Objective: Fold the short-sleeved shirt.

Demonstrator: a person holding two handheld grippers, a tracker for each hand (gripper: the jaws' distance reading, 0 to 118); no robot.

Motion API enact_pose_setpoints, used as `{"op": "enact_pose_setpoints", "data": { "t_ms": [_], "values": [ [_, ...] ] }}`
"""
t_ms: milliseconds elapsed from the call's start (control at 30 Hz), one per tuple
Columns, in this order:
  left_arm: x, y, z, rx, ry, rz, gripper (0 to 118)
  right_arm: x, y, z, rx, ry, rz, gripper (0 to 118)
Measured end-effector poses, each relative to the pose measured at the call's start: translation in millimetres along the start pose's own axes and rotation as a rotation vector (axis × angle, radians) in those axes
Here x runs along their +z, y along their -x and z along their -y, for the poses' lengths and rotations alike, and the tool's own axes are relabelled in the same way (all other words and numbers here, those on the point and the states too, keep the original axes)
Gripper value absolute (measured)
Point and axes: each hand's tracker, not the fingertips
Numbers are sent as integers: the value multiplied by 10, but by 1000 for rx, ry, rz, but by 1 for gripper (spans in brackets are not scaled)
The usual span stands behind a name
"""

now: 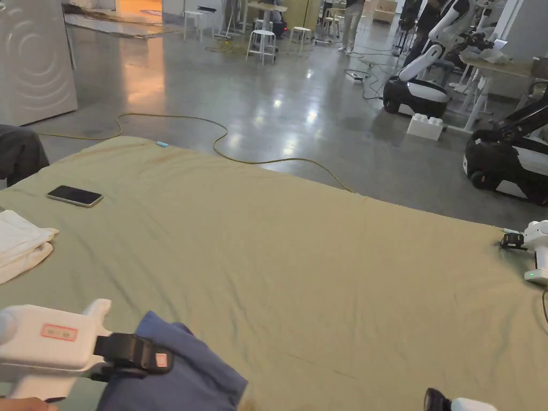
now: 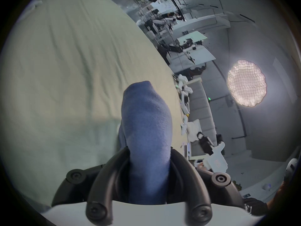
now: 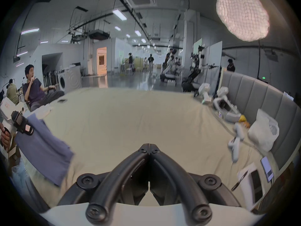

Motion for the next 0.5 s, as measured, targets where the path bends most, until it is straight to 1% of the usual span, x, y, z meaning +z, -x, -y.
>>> {"op": "enact_pose_setpoints", "data": {
  "t_ms": [33, 100, 167, 200, 333, 433, 500],
  "values": [
    [161, -32, -61, -10, -8, -28, 24, -15, -50, -109, -2, -23, 9, 0],
    [460, 91, -243, 35, -40, -81, 24, -41, -160, -327, -23, -50, 19, 0],
    [692, 182, -387, 74, -56, -145, 24, -54, -275, -490, -73, -72, 17, 0],
    [802, 223, -440, 67, -61, -173, 24, -65, -328, -564, -89, -81, 17, 0],
    [1096, 354, -533, 44, -16, -264, 24, -48, -471, -734, -91, -113, 58, 0],
    [1269, 573, -567, 72, 16, -299, 24, 1, -551, -805, -97, -130, 74, 0],
    [1359, 686, -544, 90, 13, -355, 24, 18, -591, -827, -90, -138, 82, 0]
  ]
}}
